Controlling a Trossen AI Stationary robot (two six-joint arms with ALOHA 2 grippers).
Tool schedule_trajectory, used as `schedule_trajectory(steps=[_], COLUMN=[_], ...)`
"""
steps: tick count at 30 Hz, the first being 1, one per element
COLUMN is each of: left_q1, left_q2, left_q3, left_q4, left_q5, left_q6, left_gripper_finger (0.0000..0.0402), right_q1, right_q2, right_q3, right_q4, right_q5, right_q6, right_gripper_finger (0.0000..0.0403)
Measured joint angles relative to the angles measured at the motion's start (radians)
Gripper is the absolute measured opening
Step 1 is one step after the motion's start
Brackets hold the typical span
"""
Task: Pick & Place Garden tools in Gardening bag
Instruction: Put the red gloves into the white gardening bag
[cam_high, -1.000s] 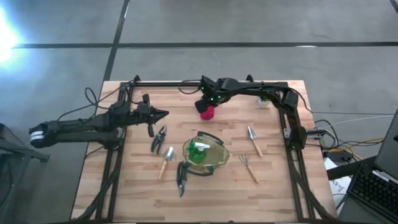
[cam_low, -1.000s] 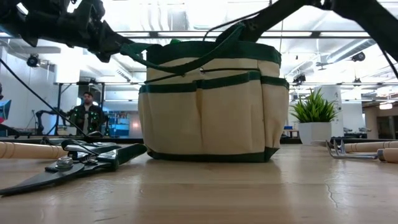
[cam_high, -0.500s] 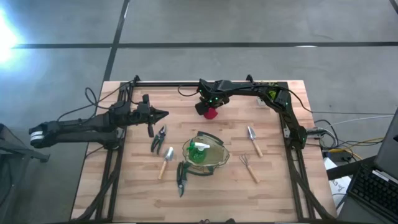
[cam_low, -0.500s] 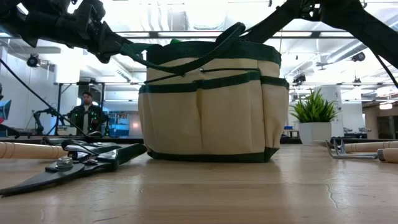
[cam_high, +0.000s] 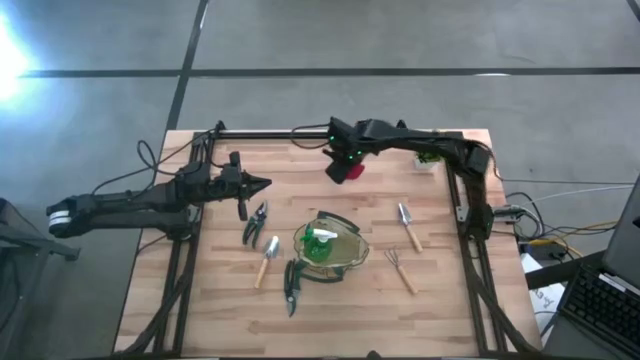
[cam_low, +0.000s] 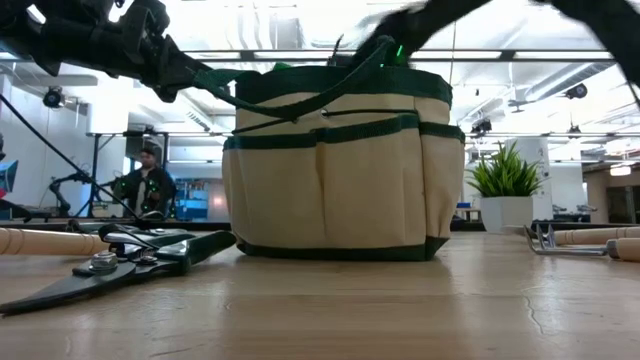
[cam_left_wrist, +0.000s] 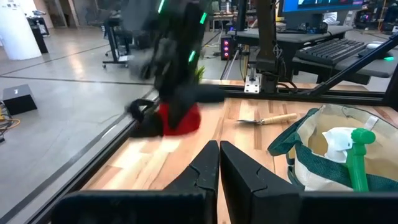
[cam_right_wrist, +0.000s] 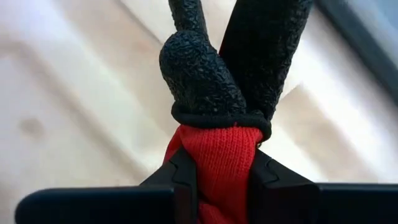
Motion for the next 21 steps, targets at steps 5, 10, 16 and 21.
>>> schedule_trajectory(steps=[5, 10, 16, 21], left_q1=[0.0, 0.0, 0.0, 0.0], left_q2=[0.0, 0.0, 0.0, 0.0], left_q3=[0.0, 0.0, 0.0, 0.0], left_q4=[0.0, 0.0, 0.009, 0.031], left_q5=[-0.007, -0.011, -0.011, -0.008], left_q6=[0.0, 0.0, -0.024, -0.073], left_gripper_finger=[0.002, 0.0019, 0.0019, 0.0019], right_q1=[0.072, 0.199, 0.432, 0.525], right_q2=[-0.188, -0.376, -0.485, -0.492], right_q3=[-0.005, -0.006, -0.027, -0.029], right_q4=[-0.061, -0.093, -0.094, -0.077], right_q5=[0.002, 0.039, 0.404, 0.526], right_q6=[-0.178, -0.395, -0.539, -0.301], right_gripper_finger=[0.0051, 0.0051, 0.0051, 0.0051])
